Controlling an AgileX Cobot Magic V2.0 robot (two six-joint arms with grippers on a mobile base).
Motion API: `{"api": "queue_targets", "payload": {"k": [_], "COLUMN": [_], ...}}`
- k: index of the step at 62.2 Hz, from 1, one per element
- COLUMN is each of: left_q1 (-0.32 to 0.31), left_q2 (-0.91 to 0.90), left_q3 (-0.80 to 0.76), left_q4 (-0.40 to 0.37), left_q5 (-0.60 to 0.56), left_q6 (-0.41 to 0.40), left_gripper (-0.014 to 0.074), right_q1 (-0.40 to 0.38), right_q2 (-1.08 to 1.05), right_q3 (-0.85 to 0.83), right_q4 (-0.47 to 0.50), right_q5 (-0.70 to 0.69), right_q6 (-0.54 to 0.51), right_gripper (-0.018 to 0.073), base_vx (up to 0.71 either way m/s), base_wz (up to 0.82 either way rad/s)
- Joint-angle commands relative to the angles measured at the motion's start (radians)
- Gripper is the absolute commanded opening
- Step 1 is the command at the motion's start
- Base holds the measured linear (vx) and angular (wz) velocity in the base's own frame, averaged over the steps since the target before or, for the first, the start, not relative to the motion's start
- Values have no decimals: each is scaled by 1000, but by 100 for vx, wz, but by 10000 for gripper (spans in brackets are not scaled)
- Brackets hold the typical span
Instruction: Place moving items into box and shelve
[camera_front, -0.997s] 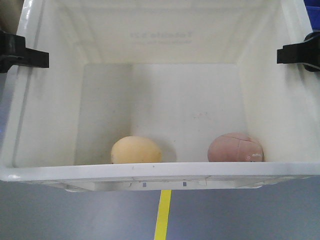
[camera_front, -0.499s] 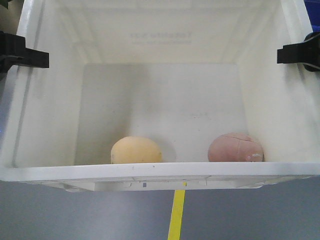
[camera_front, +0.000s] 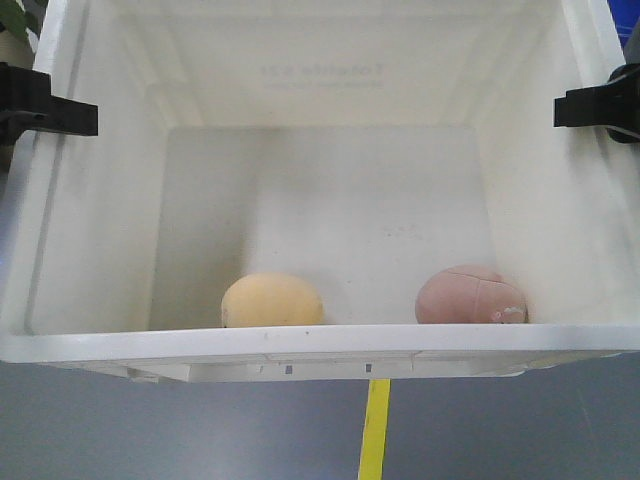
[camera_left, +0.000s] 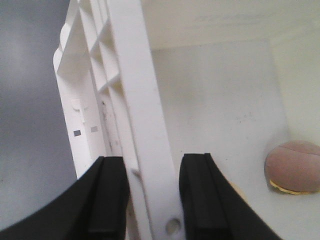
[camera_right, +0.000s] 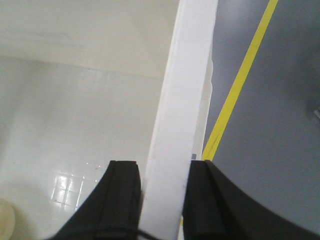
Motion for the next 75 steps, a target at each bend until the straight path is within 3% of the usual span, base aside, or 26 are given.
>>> {"api": "queue_targets", "payload": {"k": [1, 75], "left_q1": [-6, -5], "left_q2": [-30, -30], "left_q3": [-43, -43], "left_q4": [-68, -68], "left_q5": [-122, -121], "left_q6": [22, 22], "left_gripper": [-6, -6], "right_q1": [-3, -3], "right_q2": [-28, -28], "right_q3": [-43, -43], "right_q4": [22, 23], "right_q5": [-142, -144], "right_q6": [-17, -17], "right_gripper": [-6, -6], "base_vx": [52, 56], "base_wz": [-4, -4]}}
